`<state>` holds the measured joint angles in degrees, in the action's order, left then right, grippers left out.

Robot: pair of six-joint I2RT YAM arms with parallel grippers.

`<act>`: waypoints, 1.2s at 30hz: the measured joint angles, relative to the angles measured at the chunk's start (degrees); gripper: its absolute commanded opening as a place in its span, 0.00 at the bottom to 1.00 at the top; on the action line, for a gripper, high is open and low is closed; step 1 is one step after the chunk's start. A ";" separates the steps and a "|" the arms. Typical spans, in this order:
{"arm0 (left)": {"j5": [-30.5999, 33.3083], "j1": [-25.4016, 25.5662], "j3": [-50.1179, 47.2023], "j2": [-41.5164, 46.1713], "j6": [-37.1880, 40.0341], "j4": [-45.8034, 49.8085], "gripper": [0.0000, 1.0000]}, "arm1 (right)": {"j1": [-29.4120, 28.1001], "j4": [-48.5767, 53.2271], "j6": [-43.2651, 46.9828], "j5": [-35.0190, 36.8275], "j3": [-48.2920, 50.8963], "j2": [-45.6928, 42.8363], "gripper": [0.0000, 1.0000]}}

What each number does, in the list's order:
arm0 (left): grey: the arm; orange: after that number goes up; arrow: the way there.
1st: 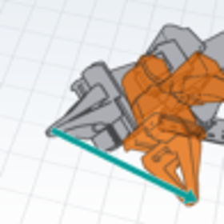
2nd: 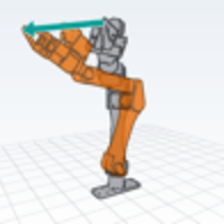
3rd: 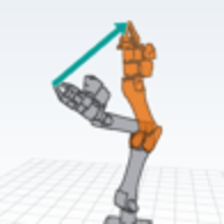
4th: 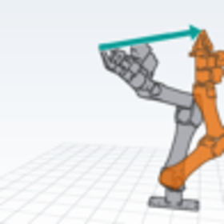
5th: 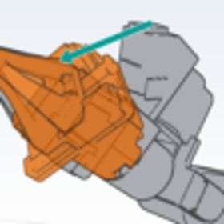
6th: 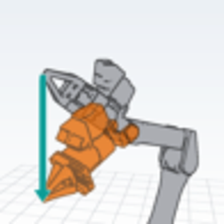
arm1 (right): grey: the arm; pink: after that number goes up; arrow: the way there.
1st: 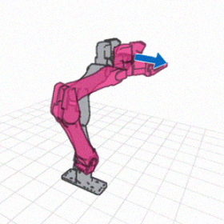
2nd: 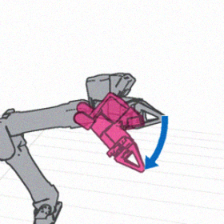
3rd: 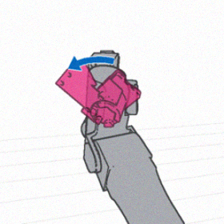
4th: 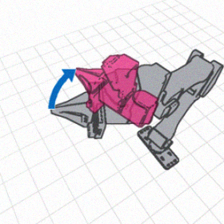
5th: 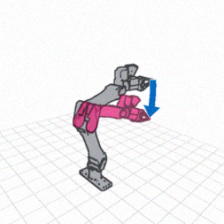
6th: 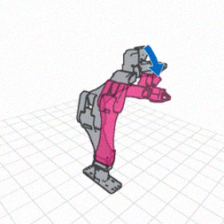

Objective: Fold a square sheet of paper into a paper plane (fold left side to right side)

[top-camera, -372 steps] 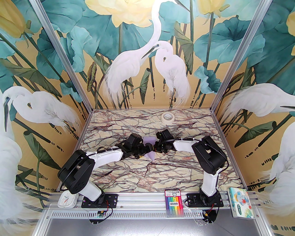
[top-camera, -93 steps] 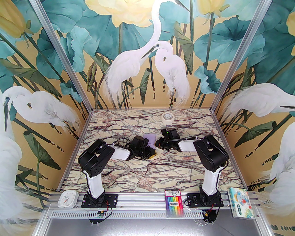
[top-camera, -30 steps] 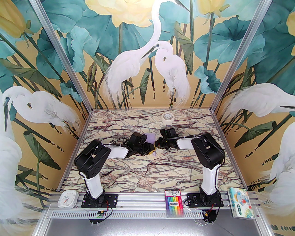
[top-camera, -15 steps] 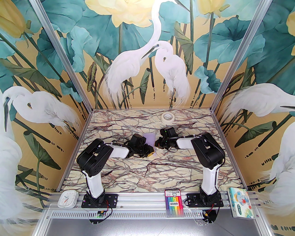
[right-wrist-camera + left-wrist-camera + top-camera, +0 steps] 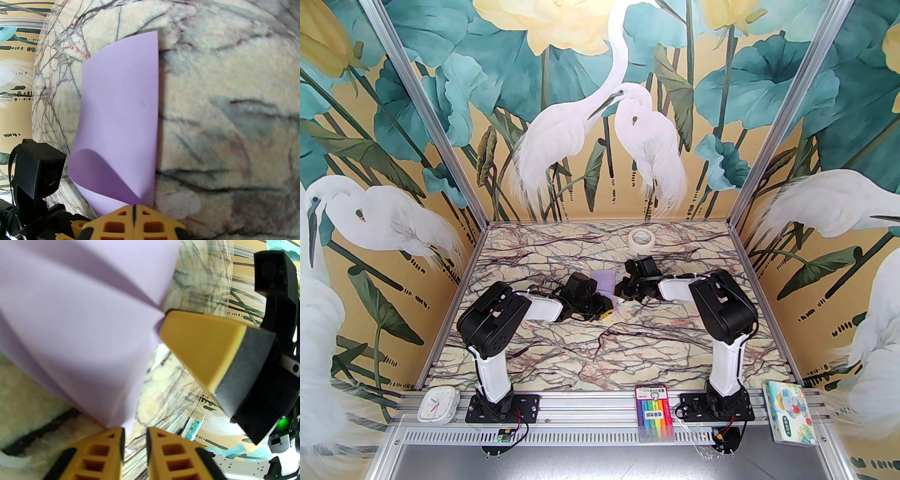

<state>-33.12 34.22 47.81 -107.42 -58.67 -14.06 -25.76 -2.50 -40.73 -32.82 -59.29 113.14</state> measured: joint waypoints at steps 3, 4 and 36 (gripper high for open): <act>0.26 -0.52 0.76 0.74 0.87 1.84 0.22 | 0.00 0.26 0.35 0.04 -0.17 0.02 0.00; 0.42 -0.66 1.03 0.81 1.07 2.10 0.21 | 0.00 0.48 0.39 0.04 -0.31 0.02 0.00; 0.39 -0.90 1.05 -0.68 0.87 1.18 0.21 | -0.15 3.23 2.05 0.61 -4.15 2.80 0.00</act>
<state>-32.73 33.32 48.86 -108.09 -57.80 -12.88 -25.91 0.73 -38.68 -32.21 -63.44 115.94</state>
